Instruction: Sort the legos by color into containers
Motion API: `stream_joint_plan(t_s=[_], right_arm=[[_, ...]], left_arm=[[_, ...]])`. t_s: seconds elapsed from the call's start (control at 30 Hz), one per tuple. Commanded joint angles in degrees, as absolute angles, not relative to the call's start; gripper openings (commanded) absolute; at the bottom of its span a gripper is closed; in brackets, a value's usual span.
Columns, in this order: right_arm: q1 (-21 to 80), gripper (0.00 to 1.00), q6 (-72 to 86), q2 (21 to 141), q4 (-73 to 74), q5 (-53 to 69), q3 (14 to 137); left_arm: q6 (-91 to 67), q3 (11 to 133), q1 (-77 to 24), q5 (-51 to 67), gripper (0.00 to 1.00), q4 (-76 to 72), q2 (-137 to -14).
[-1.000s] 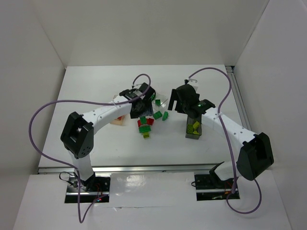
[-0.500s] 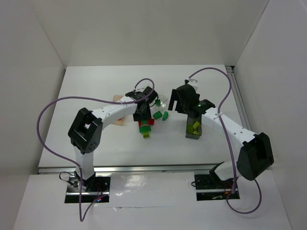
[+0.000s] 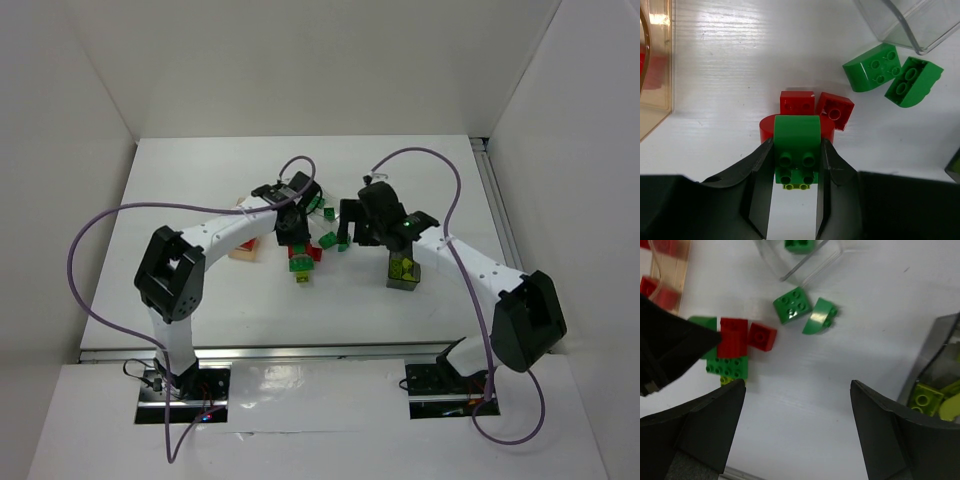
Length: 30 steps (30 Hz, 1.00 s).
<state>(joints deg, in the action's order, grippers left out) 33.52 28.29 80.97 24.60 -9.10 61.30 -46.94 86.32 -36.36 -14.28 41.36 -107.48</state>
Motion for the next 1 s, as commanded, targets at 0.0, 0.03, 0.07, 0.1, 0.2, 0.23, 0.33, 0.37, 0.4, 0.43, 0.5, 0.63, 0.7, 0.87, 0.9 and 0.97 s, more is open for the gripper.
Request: stream_joint_plan(t_s=[0.0,0.03,0.07,0.1,0.2,0.23,0.33,0.37,0.4,0.43,0.5,0.63,0.7,0.87,0.9,0.97], right_arm=[[35.50,0.93,26.10,82.96,21.01,-2.29,59.85],[35.51,0.93,26.63,82.97,20.22,-1.76,59.33],[35.51,0.93,26.63,82.97,20.21,-0.63,59.33],[35.51,0.94,27.15,83.66,19.61,0.17,59.33],[35.51,0.94,27.94,83.67,17.06,4.65,58.19],[35.51,0.94,28.56,83.67,14.79,5.79,58.18],[35.51,0.95,30.05,83.06,10.31,10.27,56.60],[35.51,0.95,30.06,83.06,9.59,11.07,55.99],[35.51,0.95,30.06,83.06,9.58,12.12,55.99],[35.51,0.95,30.06,83.67,8.97,12.91,55.99],[35.51,0.93,28.31,84.19,8.96,15.98,56.51],[38.57,0.92,18.06,84.20,8.26,17.50,56.51],[41.99,0.92,14.17,82.80,9.40,10.93,56.51],[45.26,0.92,6.77,80.25,6.87,-0.95,54.23],[45.26,0.92,6.16,80.24,6.86,-0.97,54.23],[45.26,0.90,4.92,81.11,7.38,-0.97,55.27]], left_arm=[[-43.95,85.87,-35.07,-9.50,0.00,39.03,-103.97],[-43.95,85.87,-34.55,-8.71,0.00,39.02,-103.45],[-43.16,85.26,-34.54,-7.92,0.00,38.50,-103.45],[-43.15,85.25,-33.93,-6.26,0.00,38.50,-102.84],[-39.04,82.97,-32.61,-0.30,0.00,35.61,-101.51],[-38.07,82.45,-31.65,1.22,0.00,34.99,-100.64],[-34.81,79.38,-30.24,6.05,0.00,32.26,-98.27],[-33.93,78.58,-29.63,7.28,0.00,31.30,-97.74],[-33.06,78.05,-29.62,10.25,0.00,30.59,-97.13],[-31.83,78.05,-28.66,12.28,0.00,30.59,-96.60],[-30.50,77.34,-27.43,16.24,0.00,29.18,-96.59],[-25.86,76.64,-26.02,25.37,0.00,27.95,-97.11],[-24.18,77.78,-26.02,27.24,0.00,29.25,-97.82],[-20.57,79.80,-26.02,27.77,0.00,33.22,-99.84],[-19.70,80.33,-26.02,27.77,0.00,33.22,-99.84],[-19.07,80.33,-26.02,28.82,0.00,33.84,-99.84]])
